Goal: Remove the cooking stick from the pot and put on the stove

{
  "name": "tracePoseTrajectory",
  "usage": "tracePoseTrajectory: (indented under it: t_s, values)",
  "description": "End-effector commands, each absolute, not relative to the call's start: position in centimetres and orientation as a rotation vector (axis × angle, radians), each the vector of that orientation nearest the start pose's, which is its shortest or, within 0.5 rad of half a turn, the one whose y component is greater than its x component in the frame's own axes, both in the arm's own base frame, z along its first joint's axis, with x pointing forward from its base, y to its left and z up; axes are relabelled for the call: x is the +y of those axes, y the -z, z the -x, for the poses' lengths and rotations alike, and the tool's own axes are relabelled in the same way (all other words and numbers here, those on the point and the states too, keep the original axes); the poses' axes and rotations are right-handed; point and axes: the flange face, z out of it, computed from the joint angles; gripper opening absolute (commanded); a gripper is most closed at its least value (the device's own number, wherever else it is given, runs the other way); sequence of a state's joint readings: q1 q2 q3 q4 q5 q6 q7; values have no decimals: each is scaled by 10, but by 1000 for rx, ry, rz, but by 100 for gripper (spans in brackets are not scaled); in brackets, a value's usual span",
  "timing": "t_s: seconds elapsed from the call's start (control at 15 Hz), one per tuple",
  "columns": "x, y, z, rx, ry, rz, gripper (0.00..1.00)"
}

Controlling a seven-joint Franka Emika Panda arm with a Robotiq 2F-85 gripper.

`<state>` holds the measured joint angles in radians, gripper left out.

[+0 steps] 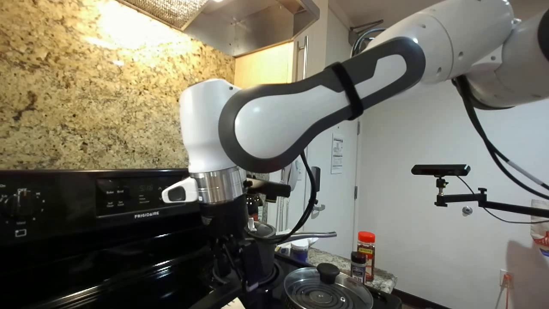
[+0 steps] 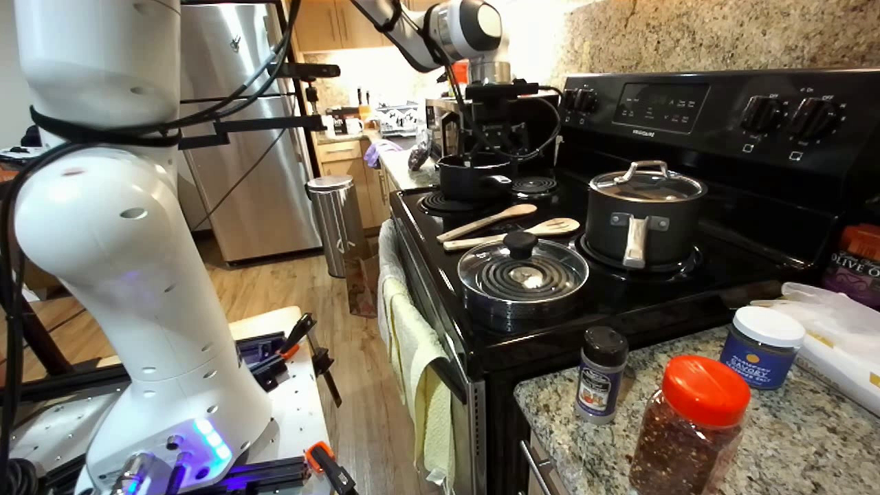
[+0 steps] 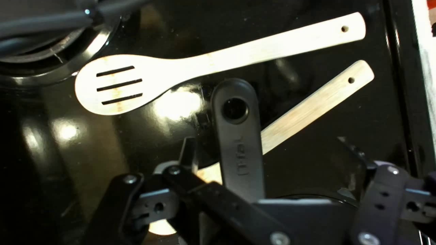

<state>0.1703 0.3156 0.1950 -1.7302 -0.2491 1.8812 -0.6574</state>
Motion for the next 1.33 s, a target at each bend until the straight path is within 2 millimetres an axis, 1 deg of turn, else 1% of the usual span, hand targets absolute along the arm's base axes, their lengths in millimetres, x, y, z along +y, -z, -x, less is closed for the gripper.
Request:
tracePoseTrajectory:
  t_s: [0.0, 0.2, 0.47, 0.67, 0.73, 0.8, 0.87, 0.93, 1.27]
  values:
    - [195, -395, -602, -1813, -284, 2704, 100]
    - [193, -392, -609, -1873, -284, 2657, 100]
    - [186, -383, -618, -1867, -285, 2634, 100]
    - [184, -382, -624, -1850, -269, 2633, 100]
    - [184, -383, -626, -1842, -262, 2641, 75]
    - [183, -384, -627, -1837, -261, 2641, 74]
    - [183, -385, -629, -1829, -256, 2642, 68]
    - [183, -386, -630, -1824, -250, 2645, 60]
    - [178, -380, -630, -1790, -251, 2643, 27]
